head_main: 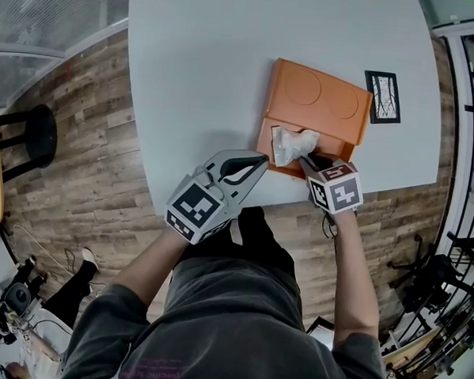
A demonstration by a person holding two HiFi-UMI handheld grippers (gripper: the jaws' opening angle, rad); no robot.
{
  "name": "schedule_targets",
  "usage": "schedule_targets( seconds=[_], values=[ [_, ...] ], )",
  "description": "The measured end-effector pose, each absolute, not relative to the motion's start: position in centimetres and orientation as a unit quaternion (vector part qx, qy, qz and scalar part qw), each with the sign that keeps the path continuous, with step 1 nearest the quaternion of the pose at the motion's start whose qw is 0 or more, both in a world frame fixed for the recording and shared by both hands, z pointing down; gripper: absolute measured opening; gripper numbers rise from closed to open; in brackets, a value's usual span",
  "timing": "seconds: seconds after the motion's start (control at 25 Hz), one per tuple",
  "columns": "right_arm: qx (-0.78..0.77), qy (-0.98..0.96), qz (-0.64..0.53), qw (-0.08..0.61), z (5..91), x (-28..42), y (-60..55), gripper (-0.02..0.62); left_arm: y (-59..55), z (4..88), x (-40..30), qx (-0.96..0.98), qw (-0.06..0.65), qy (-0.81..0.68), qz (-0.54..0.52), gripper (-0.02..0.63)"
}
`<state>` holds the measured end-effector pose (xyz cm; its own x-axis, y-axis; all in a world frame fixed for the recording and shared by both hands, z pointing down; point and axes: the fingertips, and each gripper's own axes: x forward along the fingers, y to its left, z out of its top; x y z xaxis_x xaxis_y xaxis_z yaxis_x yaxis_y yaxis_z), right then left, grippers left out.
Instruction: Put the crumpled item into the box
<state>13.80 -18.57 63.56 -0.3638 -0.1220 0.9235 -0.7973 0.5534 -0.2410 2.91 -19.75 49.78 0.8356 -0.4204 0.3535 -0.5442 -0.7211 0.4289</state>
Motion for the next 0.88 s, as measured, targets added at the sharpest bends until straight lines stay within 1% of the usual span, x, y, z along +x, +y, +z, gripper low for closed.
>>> schedule_targets(
  seconds=[0.08,0.6,0.88],
  values=[
    [0.31,-0.745,0.355,0.472,63.5,13.9,-18.6,0.1,-19.8,49.8,3.0,0.921,0.265,-0.262,0.117,0.012],
    [0.33,-0.757,0.341,0.449,60.6,14.2,-18.5,0.101,-19.5,48.1,3.7,0.928,0.246,-0.253,0.12,0.012],
    [0.344,-0.771,0.322,0.429,57.6,14.3,-18.6,0.101,-19.5,46.6,3.9,0.932,0.23,-0.255,0.119,0.012]
  ],
)
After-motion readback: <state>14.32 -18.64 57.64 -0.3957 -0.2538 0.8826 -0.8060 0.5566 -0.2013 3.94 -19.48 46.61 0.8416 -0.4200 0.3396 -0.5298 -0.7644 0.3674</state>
